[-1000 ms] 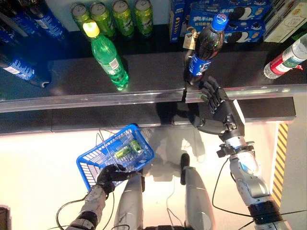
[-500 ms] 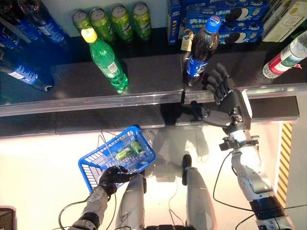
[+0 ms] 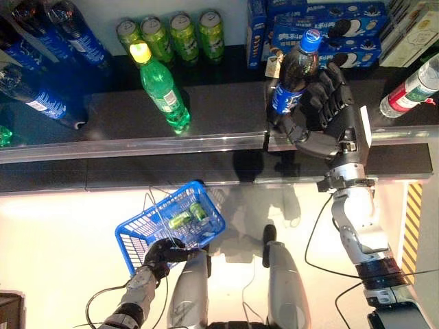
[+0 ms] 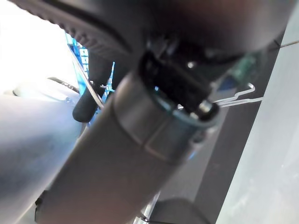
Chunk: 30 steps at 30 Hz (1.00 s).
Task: Pick up the drink and place into the basket.
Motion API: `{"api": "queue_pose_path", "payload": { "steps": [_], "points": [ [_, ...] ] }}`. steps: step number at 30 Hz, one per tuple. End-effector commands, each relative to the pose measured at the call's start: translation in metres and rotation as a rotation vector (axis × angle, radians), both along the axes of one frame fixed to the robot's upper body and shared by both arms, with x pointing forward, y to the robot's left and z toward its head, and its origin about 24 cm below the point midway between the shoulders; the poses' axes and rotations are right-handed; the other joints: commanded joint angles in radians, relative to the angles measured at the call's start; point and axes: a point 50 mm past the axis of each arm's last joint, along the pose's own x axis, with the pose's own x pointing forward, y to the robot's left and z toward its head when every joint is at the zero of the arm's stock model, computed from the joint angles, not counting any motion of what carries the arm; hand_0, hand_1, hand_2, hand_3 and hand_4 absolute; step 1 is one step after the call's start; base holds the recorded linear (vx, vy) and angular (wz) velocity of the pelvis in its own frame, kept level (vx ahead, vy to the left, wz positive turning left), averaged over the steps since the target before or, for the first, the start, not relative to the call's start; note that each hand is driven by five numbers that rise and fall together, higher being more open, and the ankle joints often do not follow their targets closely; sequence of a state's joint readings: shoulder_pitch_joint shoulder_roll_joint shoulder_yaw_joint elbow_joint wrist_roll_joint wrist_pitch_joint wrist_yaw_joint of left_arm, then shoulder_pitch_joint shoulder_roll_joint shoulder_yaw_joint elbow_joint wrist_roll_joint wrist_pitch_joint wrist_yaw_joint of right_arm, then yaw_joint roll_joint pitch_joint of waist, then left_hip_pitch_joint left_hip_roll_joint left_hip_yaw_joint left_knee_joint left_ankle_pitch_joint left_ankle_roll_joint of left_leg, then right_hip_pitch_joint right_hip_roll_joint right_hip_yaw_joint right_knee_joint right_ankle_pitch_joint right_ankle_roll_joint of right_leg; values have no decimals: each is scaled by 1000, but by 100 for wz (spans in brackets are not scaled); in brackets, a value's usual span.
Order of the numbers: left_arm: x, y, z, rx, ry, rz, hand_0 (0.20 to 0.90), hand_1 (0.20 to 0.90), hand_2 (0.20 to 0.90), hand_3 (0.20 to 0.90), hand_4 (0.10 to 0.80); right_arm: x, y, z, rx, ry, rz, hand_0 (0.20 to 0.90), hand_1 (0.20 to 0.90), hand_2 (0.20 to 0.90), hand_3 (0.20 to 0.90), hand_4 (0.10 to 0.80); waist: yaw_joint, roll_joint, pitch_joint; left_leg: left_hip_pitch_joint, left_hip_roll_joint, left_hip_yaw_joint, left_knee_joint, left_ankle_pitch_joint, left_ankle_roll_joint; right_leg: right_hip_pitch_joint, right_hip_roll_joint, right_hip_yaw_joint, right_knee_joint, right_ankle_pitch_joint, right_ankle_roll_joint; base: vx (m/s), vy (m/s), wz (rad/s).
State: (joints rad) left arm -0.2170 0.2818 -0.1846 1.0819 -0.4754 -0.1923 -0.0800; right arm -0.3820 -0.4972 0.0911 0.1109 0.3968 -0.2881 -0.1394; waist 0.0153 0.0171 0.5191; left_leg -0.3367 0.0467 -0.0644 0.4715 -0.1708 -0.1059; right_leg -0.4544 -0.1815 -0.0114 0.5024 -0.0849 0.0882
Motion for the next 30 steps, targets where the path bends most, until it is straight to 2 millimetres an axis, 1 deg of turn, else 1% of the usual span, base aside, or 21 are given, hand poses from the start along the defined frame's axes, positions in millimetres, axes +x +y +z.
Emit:
{"api": "queue_pose_path", "payload": {
  "steps": [1,3,8,12,16,18,21,30],
  "points": [
    [-30,22,-6,54,48,-44,300,300,300,200,100,-5,-14,64,38,-263,-31,900,900,900,900,800,35,-12,-48,-57,-4,-26,30,66,43,97,-56,-28,-13,-2,-8,16,-23,11],
    [-27,22,-5,59,45,-57,300,300,300,200,100,3,-18,73,21,-250,-52,900,900,900,900,800,44,-6,-42,-55,-9,-29,30,67,45,97,-56,-30,-8,-3,-10,14,-14,7],
    [-24,22,-3,64,46,-67,300,300,300,200,100,12,-23,82,5,-234,-67,900,900,900,900,800,52,-2,-39,-57,-12,-31,34,65,45,97,-56,-32,-4,-5,-13,0,0,0],
    [-22,22,-2,68,52,-90,300,300,300,200,100,25,-27,93,-14,-203,-84,900,900,900,900,800,69,3,-38,-52,-15,-33,36,61,46,103,-61,-37,-1,-9,-16,26,2,5],
    [-22,21,-2,66,53,-92,300,300,300,200,100,27,-27,95,-25,-198,-85,900,900,900,900,800,72,4,-37,-53,-16,-34,37,60,47,103,-60,-38,1,-10,-17,0,0,0],
    [-19,20,-1,68,53,-102,300,300,300,200,100,33,-28,102,-27,-183,-89,900,900,900,900,800,80,4,-38,-50,-17,-37,32,61,48,104,-60,-40,0,-11,-17,0,0,0],
    [-17,20,0,70,52,-109,300,300,300,200,100,36,-29,105,-33,-179,-90,900,900,900,900,800,85,5,-37,-49,-19,-40,29,61,49,103,-61,-43,0,-11,-17,7,-2,6],
    [-13,18,2,70,50,-122,300,300,300,200,100,45,-23,115,-28,-163,-62,900,900,900,900,800,99,9,-34,-48,-23,-44,20,61,50,99,-65,-48,0,-14,-17,3,2,5]
  ]
}}
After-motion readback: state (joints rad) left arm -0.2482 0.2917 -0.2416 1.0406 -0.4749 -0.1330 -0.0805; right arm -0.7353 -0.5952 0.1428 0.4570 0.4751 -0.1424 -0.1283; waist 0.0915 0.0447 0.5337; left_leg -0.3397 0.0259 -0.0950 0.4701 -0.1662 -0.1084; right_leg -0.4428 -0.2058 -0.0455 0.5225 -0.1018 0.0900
